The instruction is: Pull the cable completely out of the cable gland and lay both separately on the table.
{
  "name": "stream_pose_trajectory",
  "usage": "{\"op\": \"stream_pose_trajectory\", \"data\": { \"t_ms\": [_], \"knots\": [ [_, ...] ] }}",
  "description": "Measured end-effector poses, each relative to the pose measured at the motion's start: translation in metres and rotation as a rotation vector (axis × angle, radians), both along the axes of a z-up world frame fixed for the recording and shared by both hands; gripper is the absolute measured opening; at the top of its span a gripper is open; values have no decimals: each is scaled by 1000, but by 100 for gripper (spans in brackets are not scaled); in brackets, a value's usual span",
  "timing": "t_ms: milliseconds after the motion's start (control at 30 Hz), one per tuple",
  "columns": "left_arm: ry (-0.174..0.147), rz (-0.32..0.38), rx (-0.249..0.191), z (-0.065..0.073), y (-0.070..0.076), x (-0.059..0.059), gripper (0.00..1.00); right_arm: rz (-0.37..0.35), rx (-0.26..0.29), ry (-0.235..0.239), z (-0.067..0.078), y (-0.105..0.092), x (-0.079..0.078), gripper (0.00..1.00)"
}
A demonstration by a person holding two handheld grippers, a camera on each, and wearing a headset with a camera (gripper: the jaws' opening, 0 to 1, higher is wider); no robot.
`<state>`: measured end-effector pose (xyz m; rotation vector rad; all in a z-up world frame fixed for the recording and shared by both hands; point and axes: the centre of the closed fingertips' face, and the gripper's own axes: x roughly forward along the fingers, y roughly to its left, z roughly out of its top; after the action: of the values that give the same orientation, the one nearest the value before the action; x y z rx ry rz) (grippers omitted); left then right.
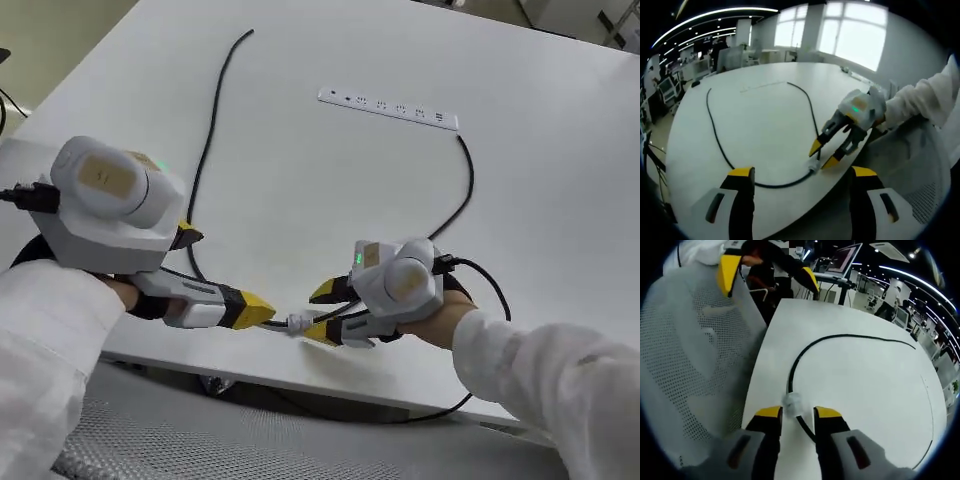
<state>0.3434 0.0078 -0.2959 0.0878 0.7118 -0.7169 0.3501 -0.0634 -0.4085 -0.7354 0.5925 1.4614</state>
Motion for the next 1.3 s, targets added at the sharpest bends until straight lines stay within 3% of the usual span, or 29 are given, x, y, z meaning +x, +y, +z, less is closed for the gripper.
{"op": "stream_pose_trajectory", "data": {
  "t_ms": [167,300,400,567,733,800,867,967,1000,1100,1167,1233,1267,1300],
  "knots": [
    [-2,-9,-9,1,-2,-1,77,19,-19,-16,-8,4,-1,15],
    [0,-10,-7,1,-2,-1,77,4,6,-2,-8,5,-1,14],
    [-1,-14,0,0,-2,-1,76,4,-9,2,-7,2,-2,13],
    [-4,-21,6,0,-3,-1,75,25,-24,-28,0,-2,-6,13],
    [-13,-38,3,2,-6,-3,73,29,-5,-77,25,-7,-6,12],
    [-17,-43,-8,4,-8,-3,71,60,-5,-129,37,-11,-6,12],
    [-18,-43,-27,6,-10,-3,69,56,-2,-132,47,-16,-9,12],
    [7,-37,-105,10,-15,-5,65,57,7,-168,65,-21,-11,12],
    [3,-45,-102,11,-16,-6,65,59,8,-178,70,-23,-11,12],
    [-50,-105,-112,20,-27,-7,61,50,33,-203,90,-23,-14,12],
    [-61,-137,-149,26,-37,-10,58,42,53,-214,105,-20,-17,12],
    [-89,-180,-202,38,-46,-14,56,64,72,-259,126,-14,-24,12],
    [-101,-197,-222,43,-50,-15,45,79,84,-289,137,-11,-28,12],
    [-98,-198,-242,45,-52,-16,45,82,89,-299,142,-10,-29,12]
  ]
}}
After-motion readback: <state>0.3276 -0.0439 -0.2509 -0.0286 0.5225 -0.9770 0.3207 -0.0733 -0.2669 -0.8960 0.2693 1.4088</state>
